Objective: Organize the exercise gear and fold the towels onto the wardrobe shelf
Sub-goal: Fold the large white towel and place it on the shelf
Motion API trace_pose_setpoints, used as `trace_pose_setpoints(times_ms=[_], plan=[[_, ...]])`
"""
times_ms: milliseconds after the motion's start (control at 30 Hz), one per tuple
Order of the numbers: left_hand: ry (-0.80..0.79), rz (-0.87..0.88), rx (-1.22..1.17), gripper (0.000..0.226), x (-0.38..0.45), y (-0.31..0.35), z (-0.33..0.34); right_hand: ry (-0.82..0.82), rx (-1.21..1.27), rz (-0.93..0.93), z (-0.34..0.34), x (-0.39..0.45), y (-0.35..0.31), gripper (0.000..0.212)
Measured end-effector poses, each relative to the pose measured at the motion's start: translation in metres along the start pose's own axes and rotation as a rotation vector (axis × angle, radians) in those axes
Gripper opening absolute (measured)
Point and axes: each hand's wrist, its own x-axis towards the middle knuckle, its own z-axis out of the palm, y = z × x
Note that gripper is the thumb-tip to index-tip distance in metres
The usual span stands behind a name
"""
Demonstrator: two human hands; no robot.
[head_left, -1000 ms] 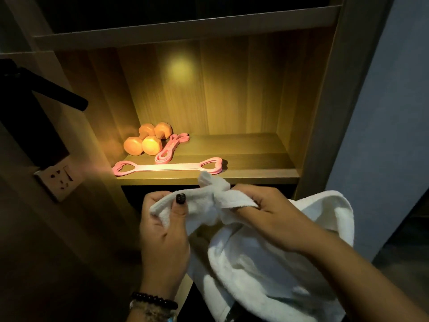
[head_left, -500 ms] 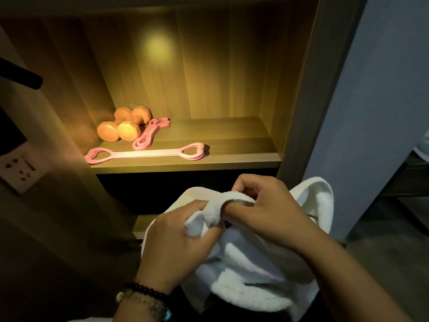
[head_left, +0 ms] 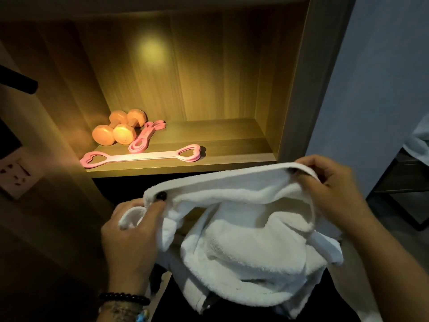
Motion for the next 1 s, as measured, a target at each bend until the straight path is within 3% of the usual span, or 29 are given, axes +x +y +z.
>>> trace_pose_setpoints(times_ms=[33,133,233,300,433,567,733,900,1000], plan=[[0.0,0.017,0.062,0.009,0.001,0.002,0.001,0.012,0.064,0.02,0.001,0.001,-0.003,0.016],[-0.017,0.102,0.236,0.054,-0.003,0.016,0.006,-0.045,0.146,0.003,0.015,0.0,-0.019,0.006],[-0.2,0.404,0.361,0.078,-0.014,0.037,0.015,-0.21,0.151,-0.064,0.03,-0.002,-0.038,0.005],[-0.374,0.512,0.383,0.079,-0.015,0.043,0.022,-0.303,0.148,-0.167,0.034,-0.002,-0.05,0.005],[-0.696,0.398,0.298,0.066,-0.007,0.043,0.034,-0.38,0.129,-0.271,0.027,-0.003,-0.063,0.006],[-0.839,0.414,0.389,0.045,-0.006,0.038,0.045,-0.382,0.082,-0.243,0.011,-0.005,-0.06,0.011],[-0.854,0.507,0.469,0.013,-0.007,0.037,0.06,-0.422,0.042,-0.17,0.002,-0.006,-0.05,0.017],[-0.634,0.408,0.216,0.01,0.006,0.045,0.06,-0.225,-0.148,-0.188,0.005,-0.003,-0.032,0.048],[-0.472,0.282,0.147,0.013,0.016,0.045,0.056,-0.132,-0.276,-0.177,0.011,-0.001,-0.02,0.052]])
